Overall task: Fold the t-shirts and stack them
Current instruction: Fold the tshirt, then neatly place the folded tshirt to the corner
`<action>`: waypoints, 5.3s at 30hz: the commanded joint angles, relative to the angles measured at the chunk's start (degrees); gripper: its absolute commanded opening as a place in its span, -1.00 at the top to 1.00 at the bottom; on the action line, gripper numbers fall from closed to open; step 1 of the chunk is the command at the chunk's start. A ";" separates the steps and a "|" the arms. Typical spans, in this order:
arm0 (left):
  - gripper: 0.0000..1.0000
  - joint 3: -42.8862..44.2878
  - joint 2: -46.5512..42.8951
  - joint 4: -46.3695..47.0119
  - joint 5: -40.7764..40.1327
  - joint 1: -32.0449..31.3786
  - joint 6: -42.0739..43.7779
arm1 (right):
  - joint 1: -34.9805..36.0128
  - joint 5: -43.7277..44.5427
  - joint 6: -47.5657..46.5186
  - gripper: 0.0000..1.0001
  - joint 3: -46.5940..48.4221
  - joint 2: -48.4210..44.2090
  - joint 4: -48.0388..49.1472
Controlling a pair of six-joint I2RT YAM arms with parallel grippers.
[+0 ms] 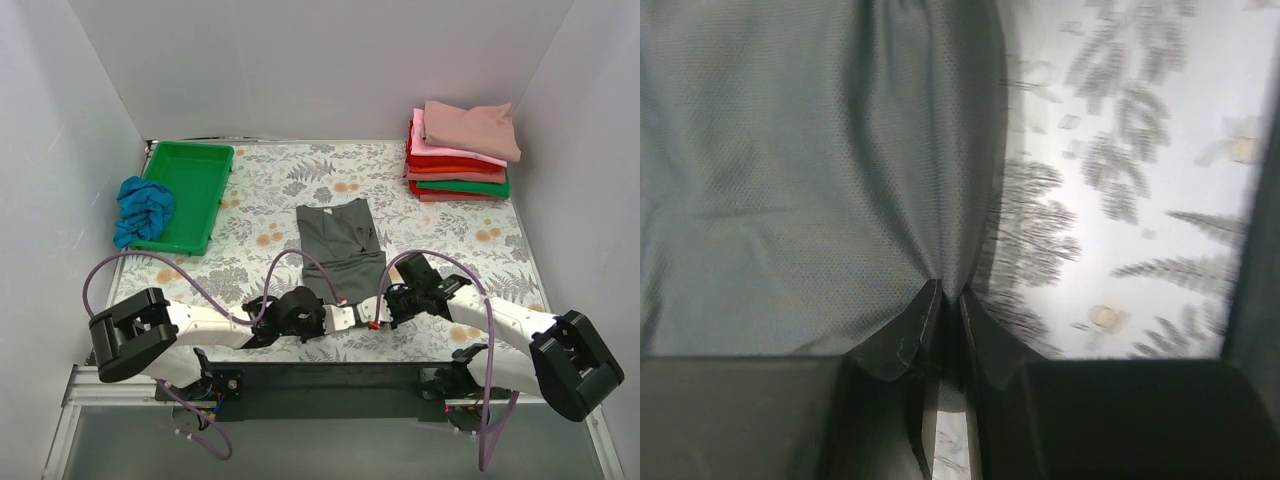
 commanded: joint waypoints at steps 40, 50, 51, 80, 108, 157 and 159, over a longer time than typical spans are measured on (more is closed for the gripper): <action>1.00 22.55 3.37 3.72 15.18 28.86 7.71 | -18.40 -11.33 15.31 0.97 61.08 29.82 -32.78; 1.00 27.13 14.45 10.58 13.08 32.65 4.02 | -19.46 -9.22 22.79 0.97 64.59 37.73 -27.24; 1.00 27.22 14.89 10.59 12.73 33.00 3.58 | -19.37 -8.96 23.57 0.97 64.95 38.35 -26.89; -0.84 38.14 -2.03 -22.01 -9.36 34.76 -27.80 | -24.65 -9.74 55.22 -0.94 50.65 36.52 -7.90; -0.85 6.04 -41.18 -27.38 8.94 35.11 -37.65 | -26.40 -4.48 57.94 -0.90 46.75 39.93 -3.68; -0.83 5.60 -43.73 -26.94 10.00 35.02 -36.77 | -22.10 -9.51 57.77 0.97 73.55 44.16 -17.39; -0.83 5.60 -43.64 -26.86 10.00 35.02 -36.77 | -21.84 -7.03 56.81 0.97 75.57 44.16 -17.74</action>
